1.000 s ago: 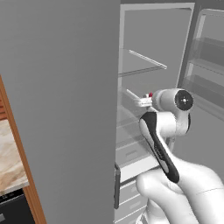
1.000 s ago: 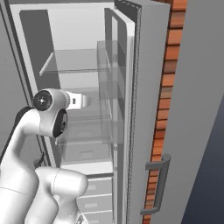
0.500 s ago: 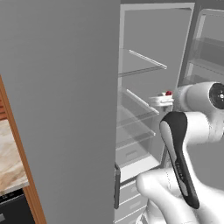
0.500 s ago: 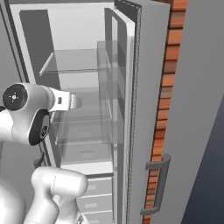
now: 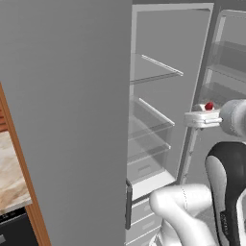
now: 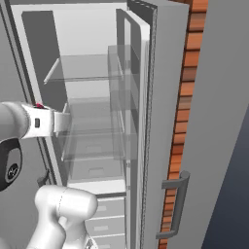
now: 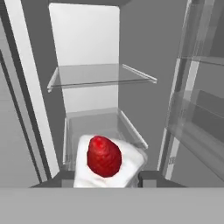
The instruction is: Take the cakes from the fridge and place them on the empty tray on the dining counter.
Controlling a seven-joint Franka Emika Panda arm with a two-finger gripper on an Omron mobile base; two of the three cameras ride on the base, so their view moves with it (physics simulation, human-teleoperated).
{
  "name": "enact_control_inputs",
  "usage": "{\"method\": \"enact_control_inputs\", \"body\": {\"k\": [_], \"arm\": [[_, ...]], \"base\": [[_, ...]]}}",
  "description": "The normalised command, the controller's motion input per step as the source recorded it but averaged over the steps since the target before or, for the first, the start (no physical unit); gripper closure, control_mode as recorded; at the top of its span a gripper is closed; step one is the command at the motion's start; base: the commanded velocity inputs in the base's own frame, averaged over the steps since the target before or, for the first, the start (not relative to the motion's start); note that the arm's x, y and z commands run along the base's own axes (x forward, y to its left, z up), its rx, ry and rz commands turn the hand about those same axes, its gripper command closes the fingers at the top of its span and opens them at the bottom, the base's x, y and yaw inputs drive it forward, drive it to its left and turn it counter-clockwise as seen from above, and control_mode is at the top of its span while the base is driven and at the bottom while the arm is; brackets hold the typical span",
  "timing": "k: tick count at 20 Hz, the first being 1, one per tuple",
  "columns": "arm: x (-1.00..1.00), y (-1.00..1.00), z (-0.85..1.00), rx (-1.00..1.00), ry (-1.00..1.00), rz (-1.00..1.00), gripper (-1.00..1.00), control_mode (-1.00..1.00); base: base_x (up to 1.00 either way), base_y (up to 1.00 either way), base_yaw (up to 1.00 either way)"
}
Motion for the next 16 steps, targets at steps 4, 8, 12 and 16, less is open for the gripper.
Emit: {"method": "enact_control_inputs", "body": {"k": [4, 8, 12, 16], "arm": [[-0.94, 0.00, 0.42, 0.00, -0.13, 0.00, 1.00, -1.00], [0.00, 0.00, 0.00, 0.00, 0.00, 0.00, 1.00, 1.00], [0.00, 0.00, 0.00, 0.00, 0.00, 0.00, 1.00, 1.00], [0.00, 0.00, 0.00, 0.00, 0.00, 0.00, 1.00, 1.00]], "base": [[0.00, 0.00, 0.00], [-1.00, 0.00, 0.01], [-1.00, 0.02, 0.07], [-1.00, 0.43, 0.37]]}}
